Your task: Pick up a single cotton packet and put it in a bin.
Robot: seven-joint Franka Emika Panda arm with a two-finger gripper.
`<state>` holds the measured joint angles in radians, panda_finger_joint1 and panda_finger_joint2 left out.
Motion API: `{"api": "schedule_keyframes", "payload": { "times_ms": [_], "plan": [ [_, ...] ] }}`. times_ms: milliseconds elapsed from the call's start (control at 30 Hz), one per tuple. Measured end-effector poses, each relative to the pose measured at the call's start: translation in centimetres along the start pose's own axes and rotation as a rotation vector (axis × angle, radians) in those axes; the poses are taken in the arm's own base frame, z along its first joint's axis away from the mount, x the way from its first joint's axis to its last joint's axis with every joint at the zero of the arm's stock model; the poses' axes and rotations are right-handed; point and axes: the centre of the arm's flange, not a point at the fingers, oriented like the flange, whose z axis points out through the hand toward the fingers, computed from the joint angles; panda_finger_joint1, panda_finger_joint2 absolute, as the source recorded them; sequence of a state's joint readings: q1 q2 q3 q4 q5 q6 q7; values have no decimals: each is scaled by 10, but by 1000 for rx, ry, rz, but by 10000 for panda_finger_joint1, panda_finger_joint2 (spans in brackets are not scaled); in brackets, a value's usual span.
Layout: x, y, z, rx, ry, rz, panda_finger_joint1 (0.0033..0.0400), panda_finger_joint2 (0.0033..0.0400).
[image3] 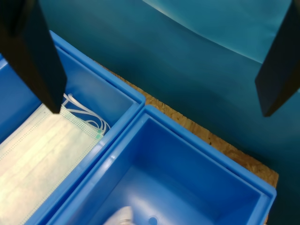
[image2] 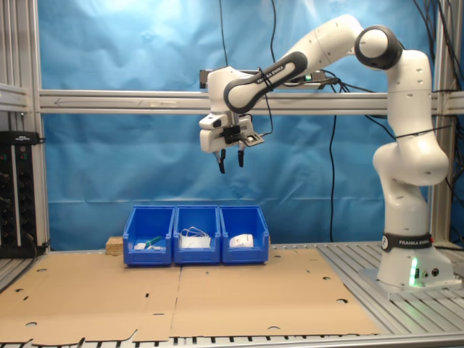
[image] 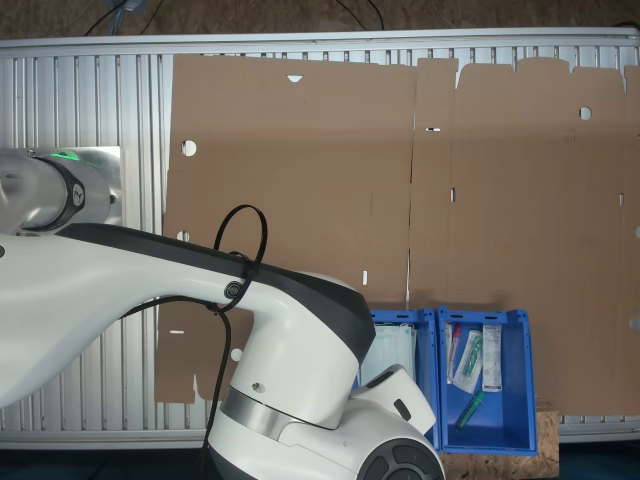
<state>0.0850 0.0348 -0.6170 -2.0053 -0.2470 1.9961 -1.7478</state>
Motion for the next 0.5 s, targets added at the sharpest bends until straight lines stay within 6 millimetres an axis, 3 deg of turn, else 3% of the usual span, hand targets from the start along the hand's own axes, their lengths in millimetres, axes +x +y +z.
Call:
{"api": "schedule_keyframes", "payload": {
  "times_ms": [133,167,500],
  "plan": [
    [0,0,0,0,0,-2,375,375],
    [0,0,0,0,0,-3,395,395],
    [0,0,0,0,0,-15,399,399]
  ]
}}
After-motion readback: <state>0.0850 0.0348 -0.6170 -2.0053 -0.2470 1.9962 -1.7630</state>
